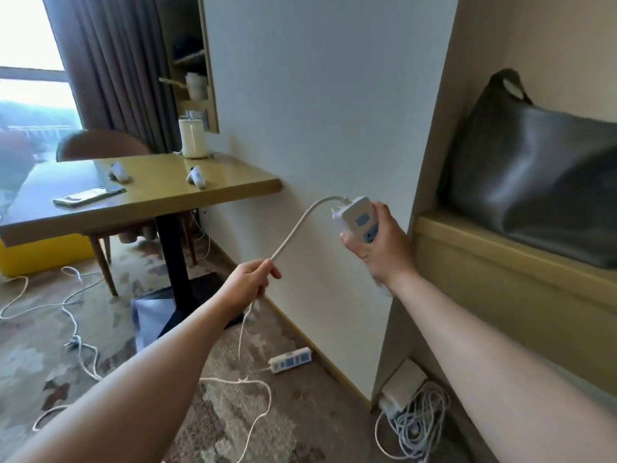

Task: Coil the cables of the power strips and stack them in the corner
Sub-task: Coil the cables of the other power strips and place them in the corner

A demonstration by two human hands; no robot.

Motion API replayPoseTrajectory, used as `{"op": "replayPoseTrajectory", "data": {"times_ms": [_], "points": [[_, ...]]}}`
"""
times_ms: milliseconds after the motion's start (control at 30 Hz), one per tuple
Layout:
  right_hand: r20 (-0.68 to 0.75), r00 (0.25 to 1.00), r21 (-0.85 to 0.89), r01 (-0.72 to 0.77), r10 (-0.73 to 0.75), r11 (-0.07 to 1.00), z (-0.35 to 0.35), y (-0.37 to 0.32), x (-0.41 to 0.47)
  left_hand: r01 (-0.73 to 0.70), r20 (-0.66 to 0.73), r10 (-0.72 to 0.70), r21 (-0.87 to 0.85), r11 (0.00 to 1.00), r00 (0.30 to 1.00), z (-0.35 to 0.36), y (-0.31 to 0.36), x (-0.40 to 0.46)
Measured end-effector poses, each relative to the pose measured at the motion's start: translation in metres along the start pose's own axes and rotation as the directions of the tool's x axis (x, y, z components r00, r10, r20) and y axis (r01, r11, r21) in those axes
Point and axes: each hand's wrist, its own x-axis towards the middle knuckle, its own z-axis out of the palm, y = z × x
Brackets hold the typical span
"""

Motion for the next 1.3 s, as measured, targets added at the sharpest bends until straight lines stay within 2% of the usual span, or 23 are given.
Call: {"op": "replayPoseTrajectory", "data": {"times_ms": [100,267,400,500,600,700,800,933,1067,1200,1300], "points": [[-0.028,1.000,0.015,0.006,-0.005,1.000,-0.027,-0.015,0.002,-0.004,-0.084,0.001,-0.031,1.000,0.996,-0.002,0.025,-0.003],[-0.168,0.986,0.084,0.028,-0.013,0.996,-0.072,-0.045,0.011,-0.173,-0.188,0.162,-0.045,0.984,0.969,-0.005,0.127,0.001],[-0.244,0.969,0.085,0.058,-0.035,0.995,-0.114,-0.064,0.019,-0.351,-0.233,0.322,-0.098,0.931,0.918,-0.008,0.238,-0.004],[-0.263,0.961,0.062,0.102,-0.083,0.993,-0.140,-0.079,0.027,-0.503,-0.263,0.462,-0.115,0.857,0.847,-0.008,0.317,-0.016],[-0.306,0.946,0.065,0.130,-0.104,0.989,-0.159,-0.095,0.034,-0.549,-0.256,0.516,-0.080,0.832,0.818,-0.008,0.353,-0.023],[-0.319,0.940,0.020,0.136,-0.123,0.990,-0.170,-0.100,0.028,-0.492,-0.213,0.473,-0.046,0.870,0.855,-0.007,0.331,-0.024],[-0.293,0.947,-0.042,0.123,-0.130,0.991,-0.170,-0.093,0.010,-0.413,-0.204,0.397,-0.043,0.910,0.895,-0.001,0.274,-0.021],[-0.251,0.957,-0.075,0.129,-0.144,0.989,-0.157,-0.085,-0.016,-0.296,-0.189,0.269,-0.133,0.946,0.944,0.015,0.190,-0.028],[-0.224,0.968,-0.053,0.105,-0.114,0.993,-0.141,-0.080,-0.038,-0.220,-0.097,0.205,-0.202,0.954,0.974,0.032,0.124,-0.049],[-0.271,0.958,-0.018,0.091,-0.092,0.996,-0.140,-0.079,-0.049,-0.162,-0.003,0.166,-0.219,0.962,0.986,0.045,0.099,-0.070],[-0.304,0.944,0.014,0.141,-0.130,0.990,-0.154,-0.086,-0.050,-0.176,-0.002,0.182,-0.264,0.948,0.983,0.052,0.119,-0.074]]}}
